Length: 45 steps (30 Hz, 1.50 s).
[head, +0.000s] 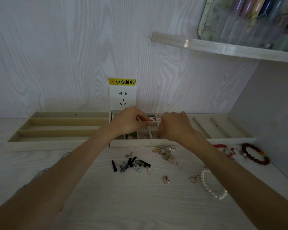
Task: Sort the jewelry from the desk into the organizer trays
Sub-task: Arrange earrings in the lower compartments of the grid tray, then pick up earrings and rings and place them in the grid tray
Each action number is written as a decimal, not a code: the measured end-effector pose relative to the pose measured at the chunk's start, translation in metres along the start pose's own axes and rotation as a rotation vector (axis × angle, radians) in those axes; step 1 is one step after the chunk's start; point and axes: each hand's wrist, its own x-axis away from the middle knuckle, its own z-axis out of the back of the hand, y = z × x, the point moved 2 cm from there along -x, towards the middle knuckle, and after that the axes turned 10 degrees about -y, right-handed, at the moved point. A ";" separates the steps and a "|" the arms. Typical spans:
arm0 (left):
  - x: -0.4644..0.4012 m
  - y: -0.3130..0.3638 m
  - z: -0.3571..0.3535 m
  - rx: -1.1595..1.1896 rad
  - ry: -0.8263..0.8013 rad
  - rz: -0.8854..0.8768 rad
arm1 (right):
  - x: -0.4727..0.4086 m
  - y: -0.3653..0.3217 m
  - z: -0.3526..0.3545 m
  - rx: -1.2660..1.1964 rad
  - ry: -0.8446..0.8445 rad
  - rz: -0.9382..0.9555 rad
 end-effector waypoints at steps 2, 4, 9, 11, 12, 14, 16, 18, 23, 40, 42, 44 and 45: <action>0.002 0.000 0.004 0.004 0.017 0.007 | -0.005 -0.008 0.006 0.087 -0.096 0.016; 0.005 0.001 0.007 0.003 0.020 0.015 | -0.008 -0.013 0.014 0.110 -0.185 0.038; 0.024 0.001 0.021 -0.007 -0.073 0.036 | -0.006 0.001 0.032 -0.174 -0.296 0.022; 0.038 -0.001 0.028 -0.039 -0.152 0.038 | 0.006 0.011 0.038 -0.259 -0.299 0.047; 0.048 -0.002 0.032 -0.053 -0.184 0.036 | 0.016 0.015 0.040 -0.291 -0.296 0.076; 0.068 -0.006 0.041 -0.079 -0.216 0.040 | 0.036 0.022 0.044 -0.381 -0.268 0.120; 0.087 -0.015 0.052 -0.101 -0.225 0.069 | 0.051 0.026 0.044 -0.459 -0.228 0.137; 0.105 -0.024 0.063 -0.110 -0.224 0.115 | 0.058 0.024 0.039 -0.492 -0.197 0.160; 0.139 -0.042 0.082 -0.154 -0.202 0.169 | 0.063 0.012 0.033 -0.508 -0.120 0.221; 0.059 0.039 -0.016 -0.168 -0.193 -0.045 | 0.089 0.051 -0.005 -0.436 -0.125 0.239; 0.052 0.042 -0.030 -0.169 -0.235 -0.063 | 0.093 0.045 -0.019 -0.425 -0.103 0.244; 0.047 0.042 -0.039 -0.194 -0.263 -0.096 | 0.094 0.037 -0.030 -0.369 -0.032 0.180; 0.045 0.042 -0.044 -0.213 -0.258 -0.121 | 0.095 0.036 -0.035 -0.348 0.009 0.152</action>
